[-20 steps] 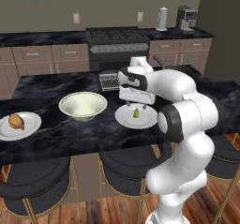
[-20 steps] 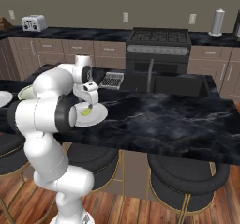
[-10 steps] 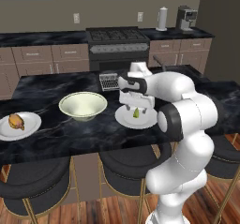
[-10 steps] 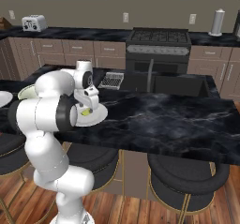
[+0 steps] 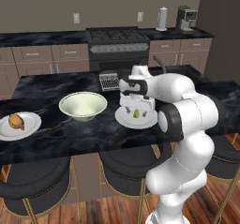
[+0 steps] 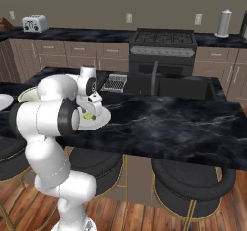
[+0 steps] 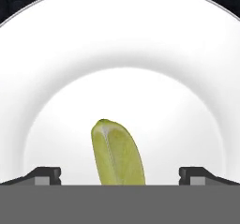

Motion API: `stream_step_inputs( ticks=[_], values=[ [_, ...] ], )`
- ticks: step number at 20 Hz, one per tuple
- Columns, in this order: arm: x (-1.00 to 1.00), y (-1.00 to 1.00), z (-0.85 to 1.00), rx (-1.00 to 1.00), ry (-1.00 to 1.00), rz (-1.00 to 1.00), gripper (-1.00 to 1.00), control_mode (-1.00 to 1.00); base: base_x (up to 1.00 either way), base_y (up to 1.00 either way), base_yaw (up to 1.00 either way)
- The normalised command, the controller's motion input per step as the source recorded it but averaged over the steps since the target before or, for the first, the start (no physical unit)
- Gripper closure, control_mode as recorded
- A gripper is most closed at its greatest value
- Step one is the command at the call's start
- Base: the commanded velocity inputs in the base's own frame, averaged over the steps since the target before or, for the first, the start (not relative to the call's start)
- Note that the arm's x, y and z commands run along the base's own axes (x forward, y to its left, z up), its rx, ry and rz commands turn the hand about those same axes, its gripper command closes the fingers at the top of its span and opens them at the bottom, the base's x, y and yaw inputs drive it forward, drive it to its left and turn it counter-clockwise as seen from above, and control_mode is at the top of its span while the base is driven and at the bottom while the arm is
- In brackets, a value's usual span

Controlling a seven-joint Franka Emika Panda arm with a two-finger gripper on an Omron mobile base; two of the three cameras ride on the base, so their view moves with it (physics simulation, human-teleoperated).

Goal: Pick the chicken drumstick and lemon wedge from their plates and place them in the bowl. Then put the bowl in the fridge.

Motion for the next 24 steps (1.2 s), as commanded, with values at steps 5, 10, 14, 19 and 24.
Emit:
stream_step_inputs(
  ticks=[5, 10, 14, 19, 24],
  values=[
    [0.01, 0.00, -0.17, 0.00, 0.00, 0.00, -1.00, -1.00, 0.00, 0.00, 0.00],
    [0.00, 0.00, -0.15, 0.00, 0.00, 0.00, -1.00, -1.00, 0.00, 0.00, 0.00],
    [0.00, 0.00, -0.09, 0.00, 0.00, -0.01, 1.00, -1.00, 0.00, 0.00, 0.00],
    [-0.06, -0.07, -0.08, 0.01, 0.00, -0.02, 1.00, -1.00, 0.00, 0.00, 0.00],
    [-0.18, -0.12, -0.05, 0.02, 0.00, -0.01, 1.00, -1.00, 0.00, 0.00, 0.00]
  ],
)
